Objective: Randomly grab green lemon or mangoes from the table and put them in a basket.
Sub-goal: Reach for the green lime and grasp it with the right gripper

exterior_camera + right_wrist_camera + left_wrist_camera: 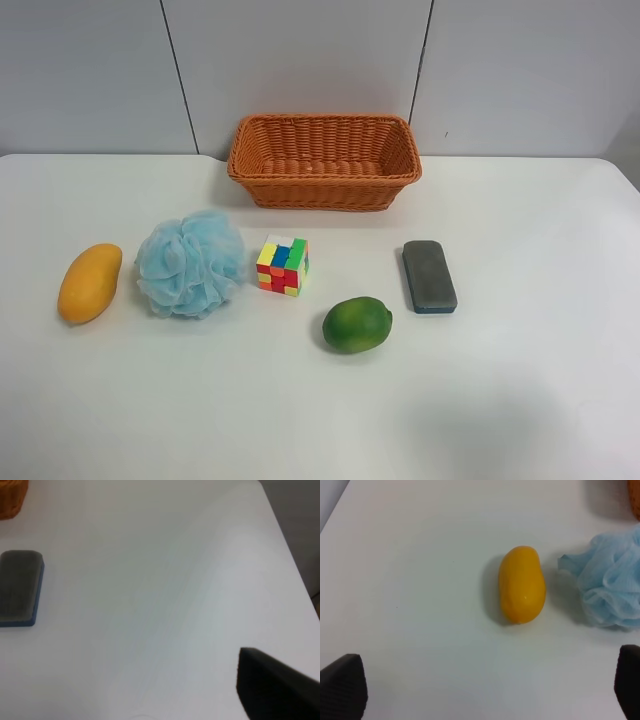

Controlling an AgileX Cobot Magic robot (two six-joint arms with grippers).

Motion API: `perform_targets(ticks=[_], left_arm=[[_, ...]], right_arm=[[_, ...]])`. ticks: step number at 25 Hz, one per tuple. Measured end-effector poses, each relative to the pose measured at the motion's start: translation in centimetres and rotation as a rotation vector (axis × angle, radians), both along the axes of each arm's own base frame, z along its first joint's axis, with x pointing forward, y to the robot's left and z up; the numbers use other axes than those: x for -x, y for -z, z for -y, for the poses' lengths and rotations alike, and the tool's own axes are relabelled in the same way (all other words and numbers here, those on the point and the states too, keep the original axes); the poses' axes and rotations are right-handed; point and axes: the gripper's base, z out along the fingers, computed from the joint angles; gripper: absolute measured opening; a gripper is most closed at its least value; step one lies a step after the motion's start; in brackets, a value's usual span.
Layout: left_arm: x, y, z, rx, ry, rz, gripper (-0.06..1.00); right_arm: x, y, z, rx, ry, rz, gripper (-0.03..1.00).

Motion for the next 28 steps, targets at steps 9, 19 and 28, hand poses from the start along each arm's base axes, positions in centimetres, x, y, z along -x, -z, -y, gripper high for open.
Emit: perform_targets(ticks=[9, 19, 28], left_arm=[[0.0, 0.0, 0.0, 0.0, 0.0, 0.0, 0.99], [0.0, 0.0, 0.0, 0.0, 0.0, 0.0, 0.99], [0.0, 0.0, 0.0, 0.0, 0.0, 0.0, 0.99]], right_arm=[[0.0, 0.0, 0.0, 0.0, 0.0, 0.0, 0.99], [0.0, 0.0, 0.0, 0.0, 0.0, 0.0, 0.99], [0.0, 0.0, 0.0, -0.001, 0.0, 0.0, 0.99]])
